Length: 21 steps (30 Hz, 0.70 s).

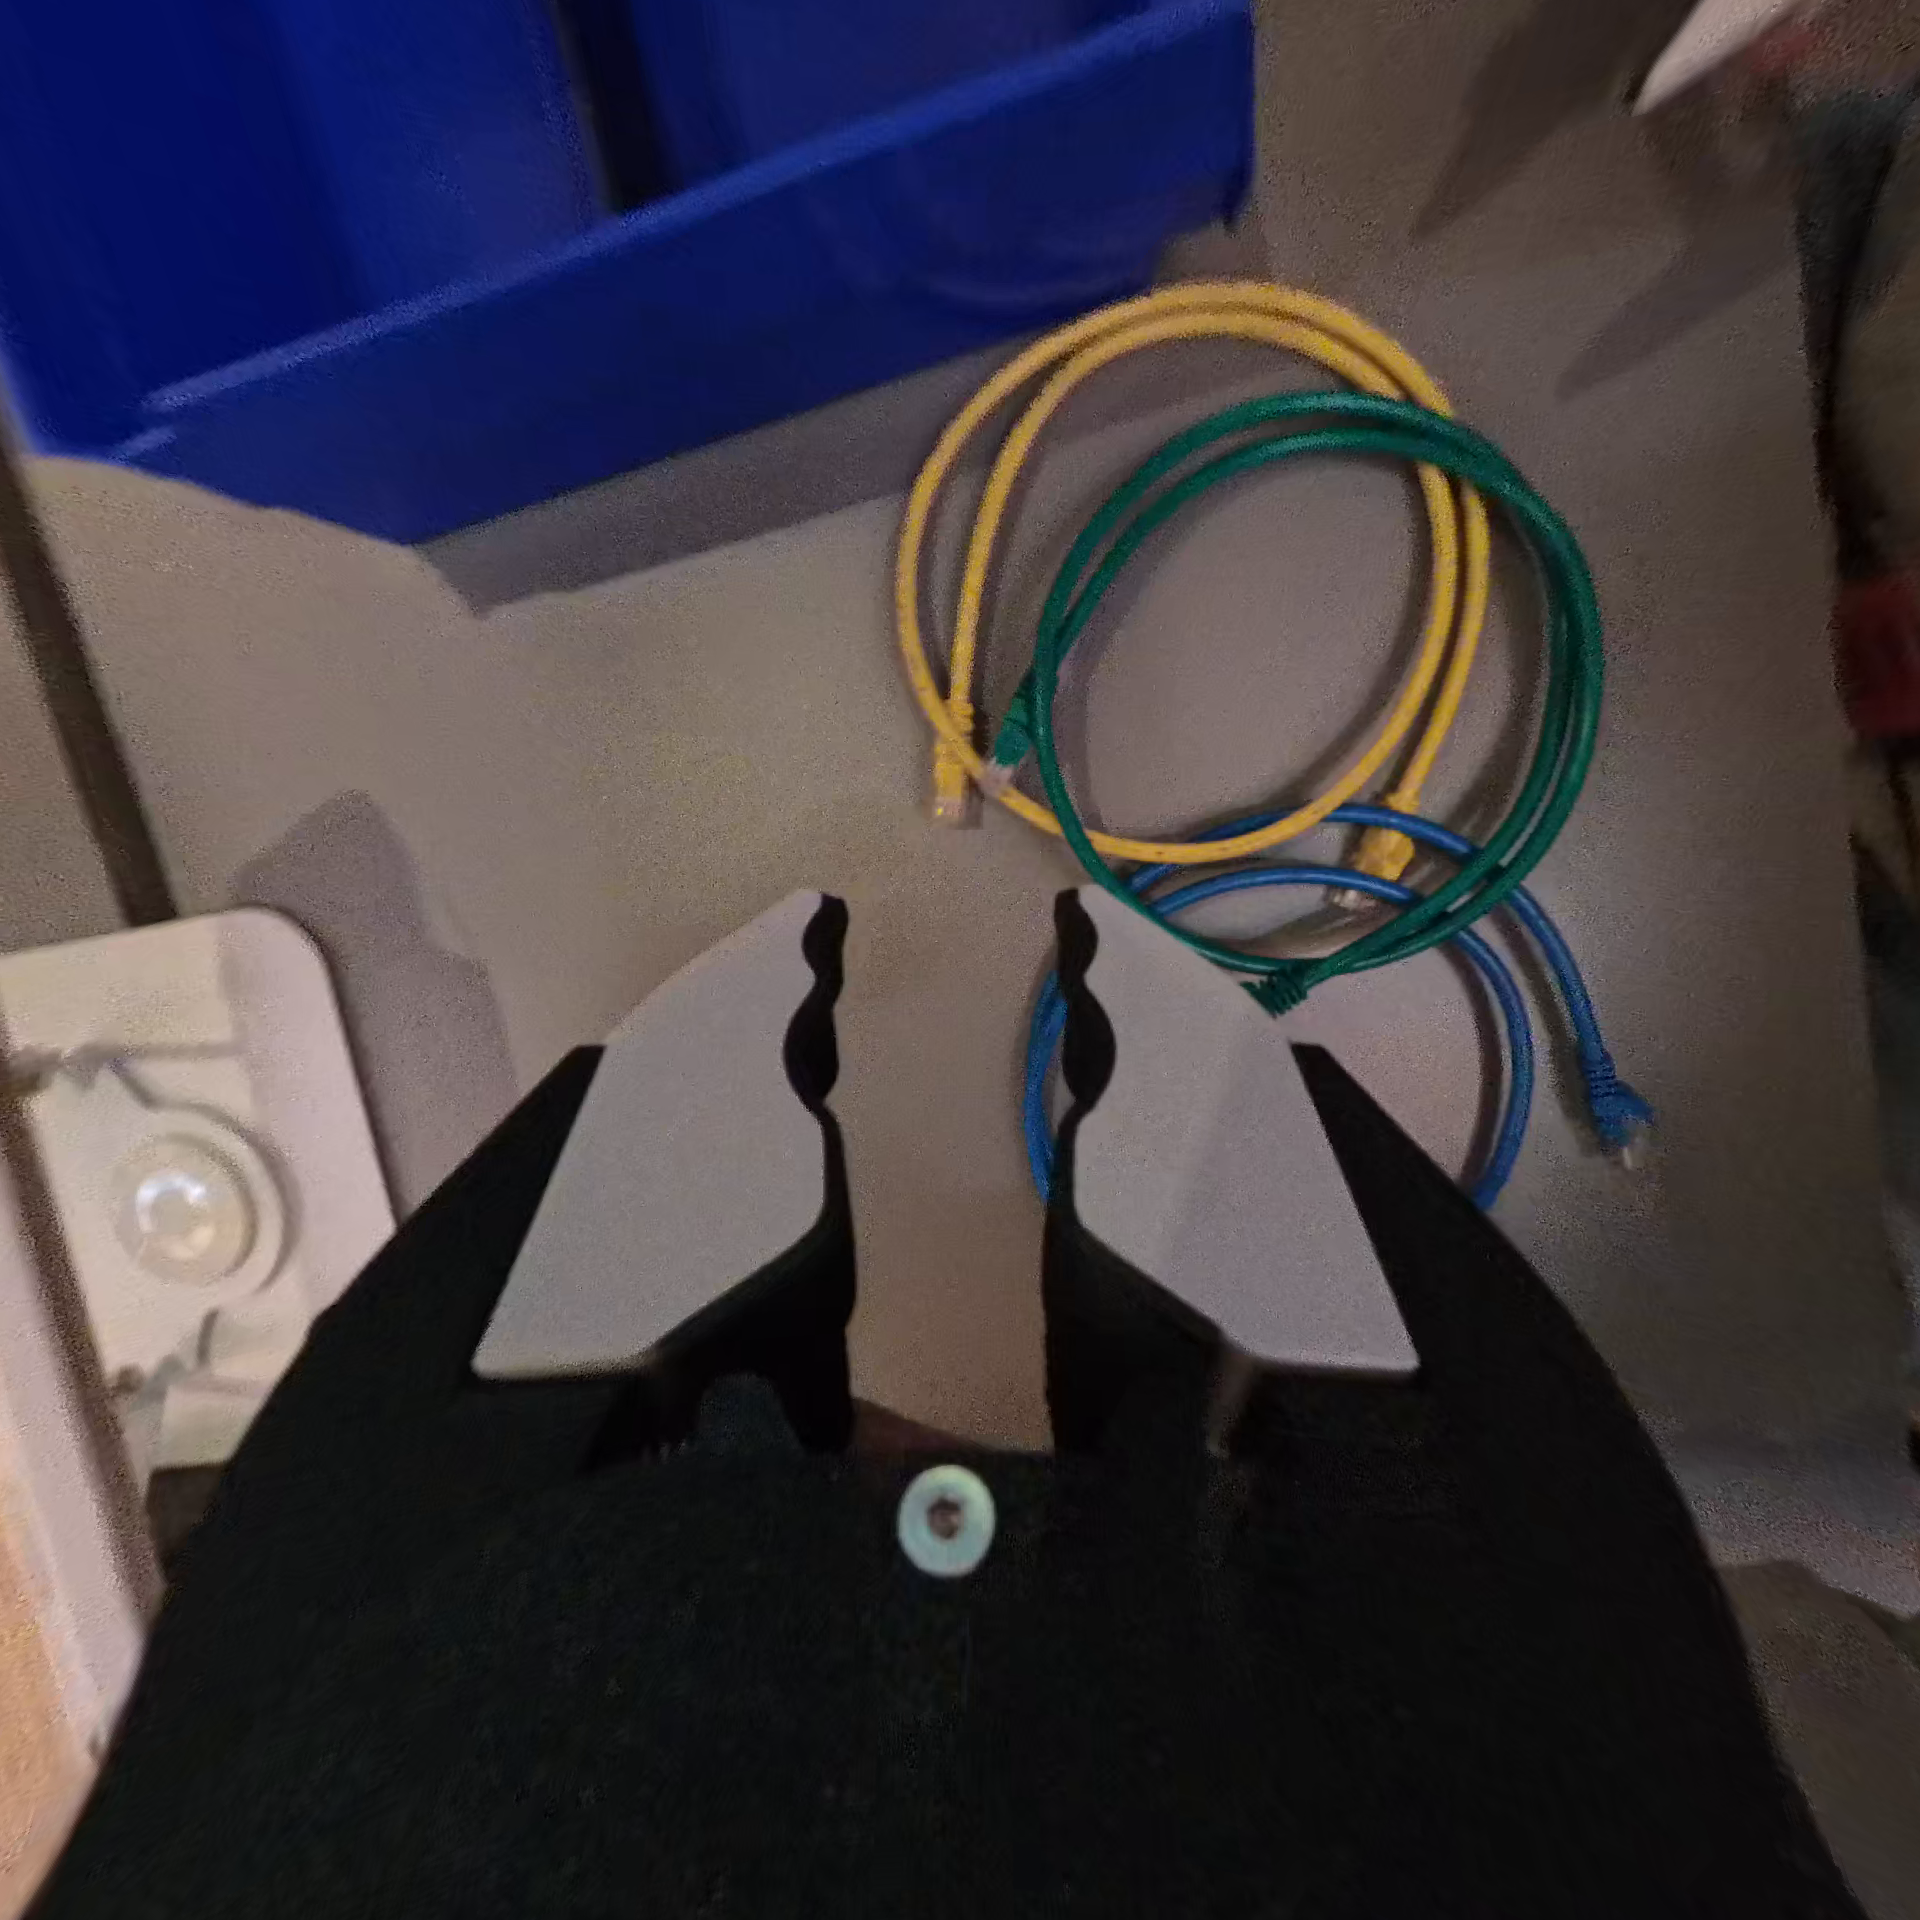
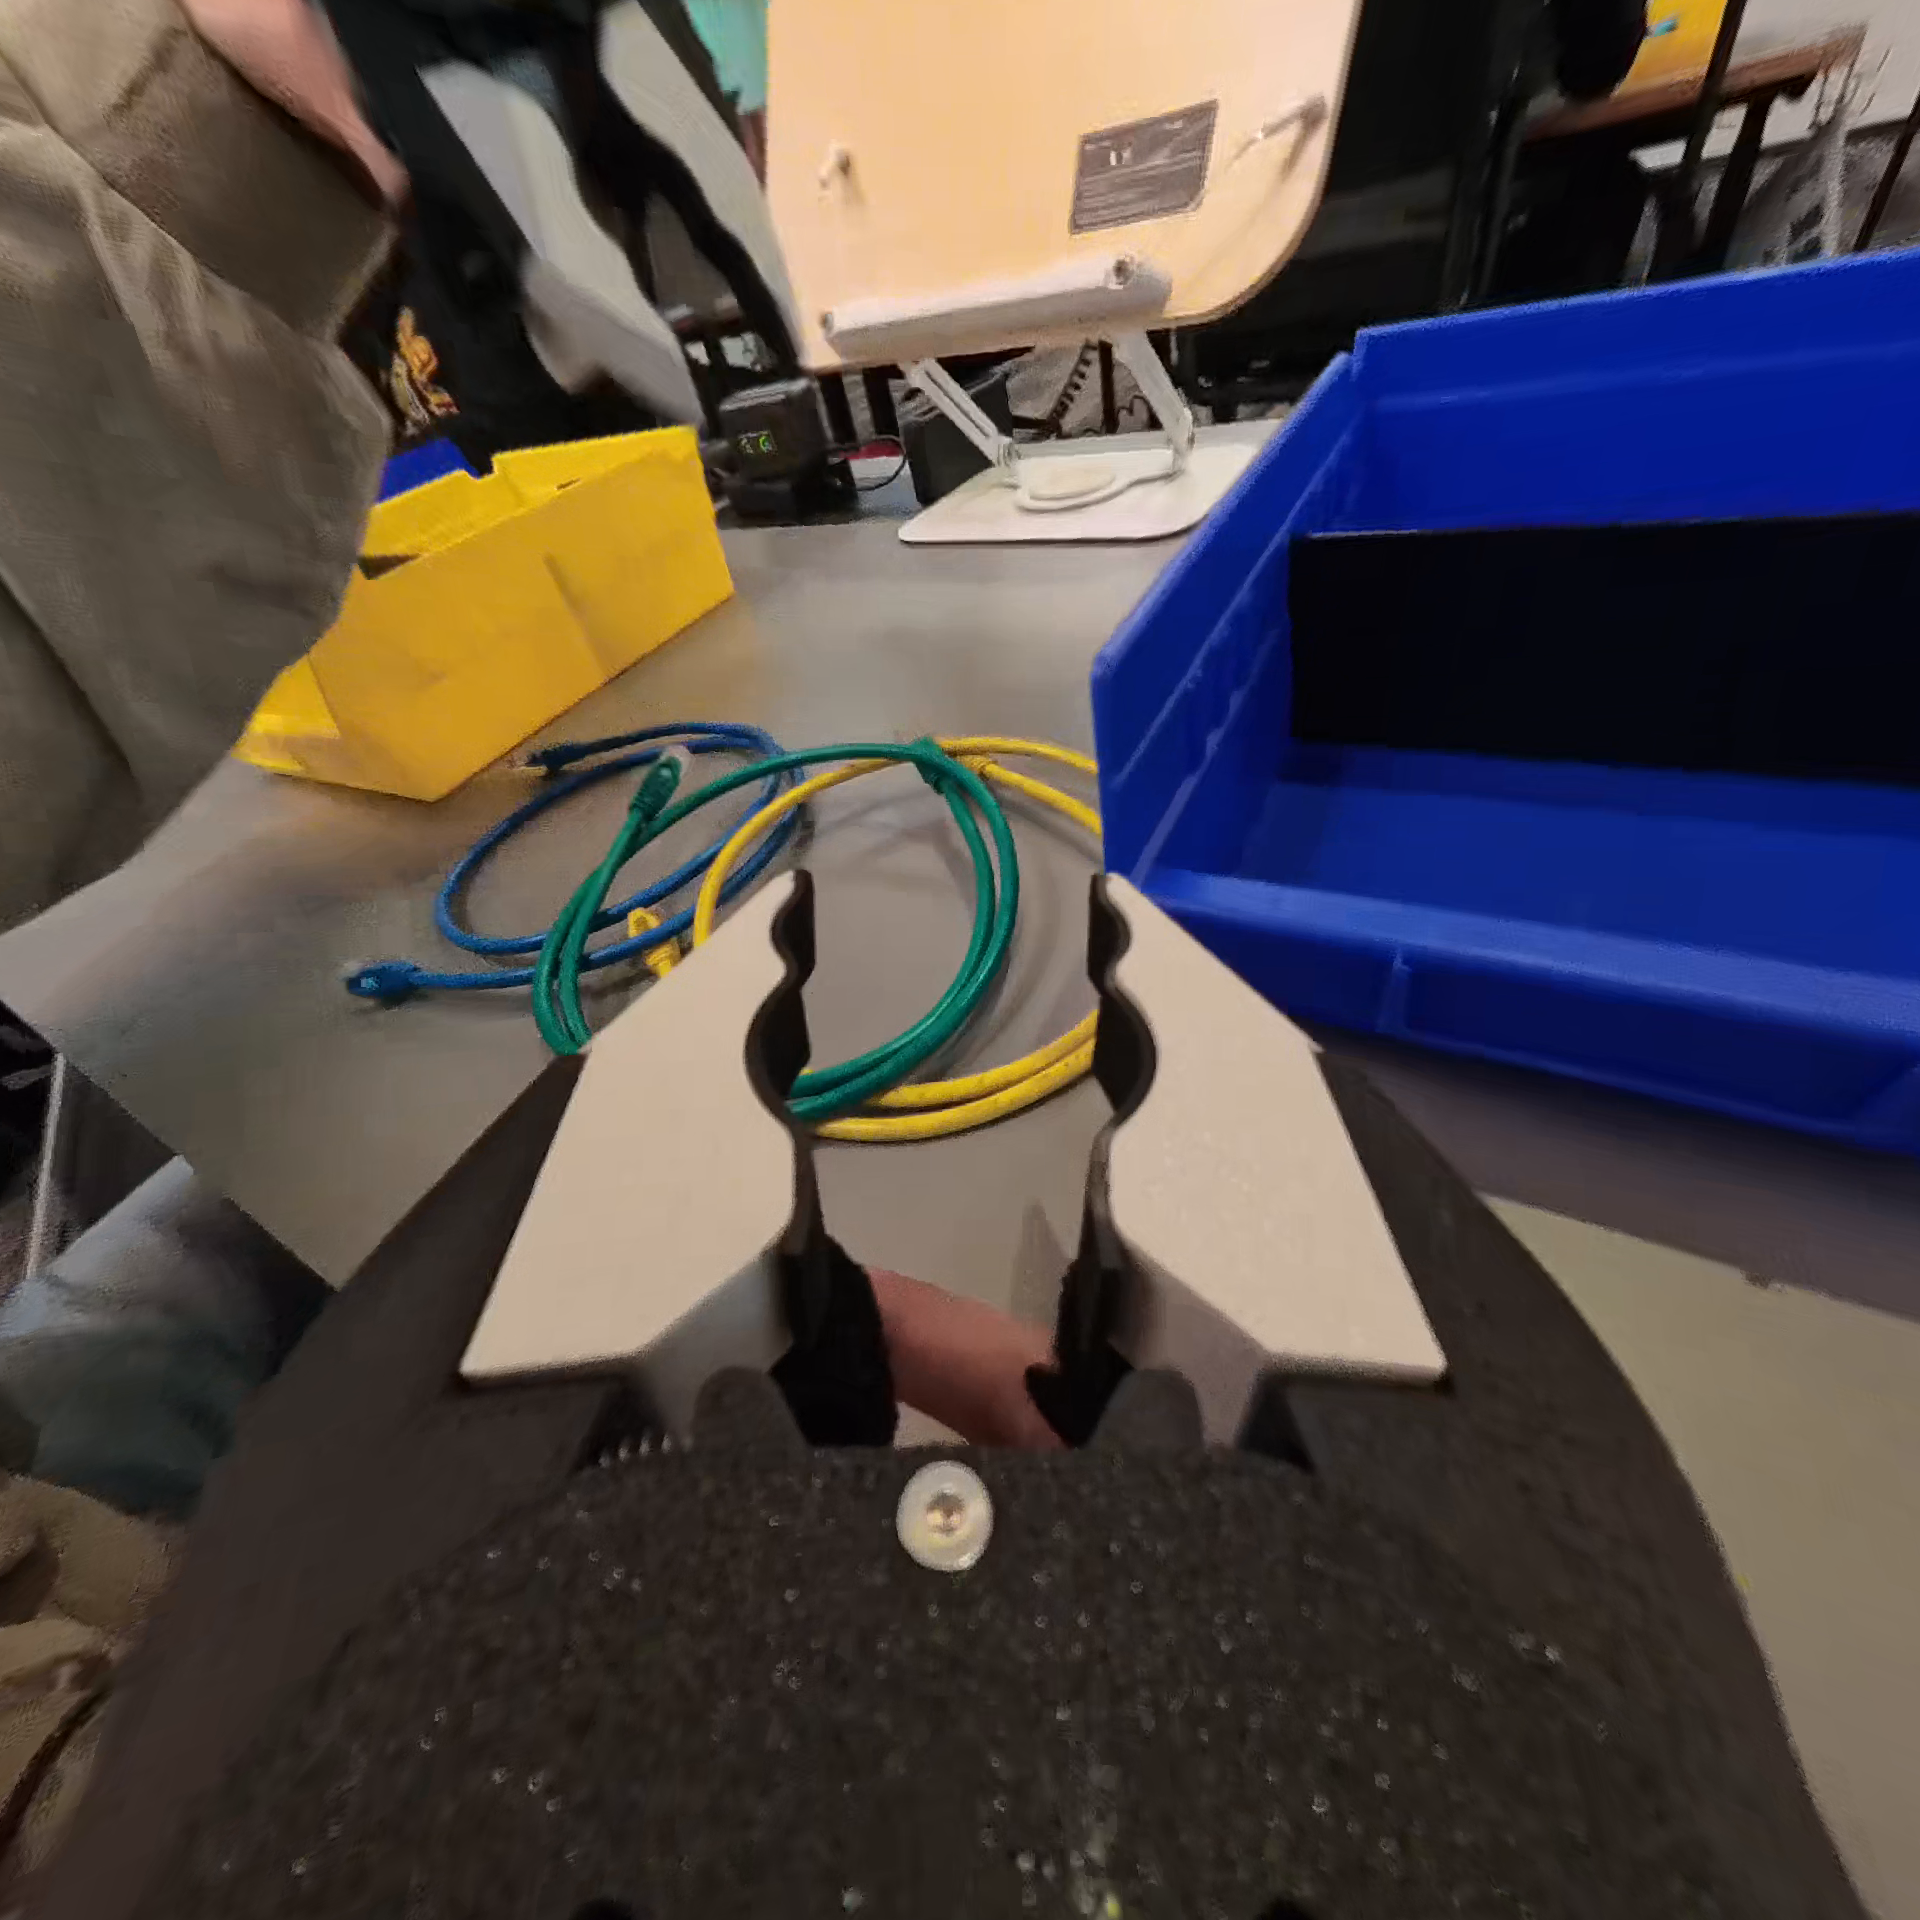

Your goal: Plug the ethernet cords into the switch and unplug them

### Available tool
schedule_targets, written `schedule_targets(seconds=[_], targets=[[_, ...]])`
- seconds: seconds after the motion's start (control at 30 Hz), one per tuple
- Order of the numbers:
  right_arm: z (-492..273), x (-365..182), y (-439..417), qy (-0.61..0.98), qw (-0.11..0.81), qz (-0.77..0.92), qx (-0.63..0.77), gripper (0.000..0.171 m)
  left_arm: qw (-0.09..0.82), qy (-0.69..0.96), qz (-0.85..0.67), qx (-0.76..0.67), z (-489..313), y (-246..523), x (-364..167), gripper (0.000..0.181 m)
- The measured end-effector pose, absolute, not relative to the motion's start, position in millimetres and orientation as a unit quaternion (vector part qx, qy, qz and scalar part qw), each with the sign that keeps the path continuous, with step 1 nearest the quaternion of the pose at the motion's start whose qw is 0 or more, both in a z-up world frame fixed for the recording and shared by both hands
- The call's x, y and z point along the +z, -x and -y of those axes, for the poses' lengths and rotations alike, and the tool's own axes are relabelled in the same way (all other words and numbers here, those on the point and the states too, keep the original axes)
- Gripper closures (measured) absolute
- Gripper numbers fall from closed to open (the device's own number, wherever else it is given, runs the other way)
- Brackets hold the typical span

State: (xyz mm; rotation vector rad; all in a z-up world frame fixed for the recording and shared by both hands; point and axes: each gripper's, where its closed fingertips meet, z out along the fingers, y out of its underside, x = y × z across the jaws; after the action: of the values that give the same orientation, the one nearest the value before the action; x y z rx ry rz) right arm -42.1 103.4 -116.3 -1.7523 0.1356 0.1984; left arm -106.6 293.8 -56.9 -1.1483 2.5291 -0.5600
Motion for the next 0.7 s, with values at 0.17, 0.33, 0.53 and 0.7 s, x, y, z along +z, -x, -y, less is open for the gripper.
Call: schedule_targets(seconds=[0.17,0.33,0.53,0.7], targets=[[-105,-122,53,0.775,0.622,-0.041,0.102,0.119,0.268,0.596,-0.729,-0.204,-436,192,0,0.135],[-111,-129,53,0.782,0.612,-0.043,0.113,0.119,0.202,0.781,-0.583,-0.100,-554,289,-70,0.120],[-123,-124,49,0.774,0.622,-0.046,0.111,0.119,0.154,0.820,-0.547,-0.072,-582,314,-136,0.110],[-131,-124,49,0.773,0.623,-0.045,0.116,0.119,0.135,0.792,-0.594,-0.036,-577,310,-150,0.119]])
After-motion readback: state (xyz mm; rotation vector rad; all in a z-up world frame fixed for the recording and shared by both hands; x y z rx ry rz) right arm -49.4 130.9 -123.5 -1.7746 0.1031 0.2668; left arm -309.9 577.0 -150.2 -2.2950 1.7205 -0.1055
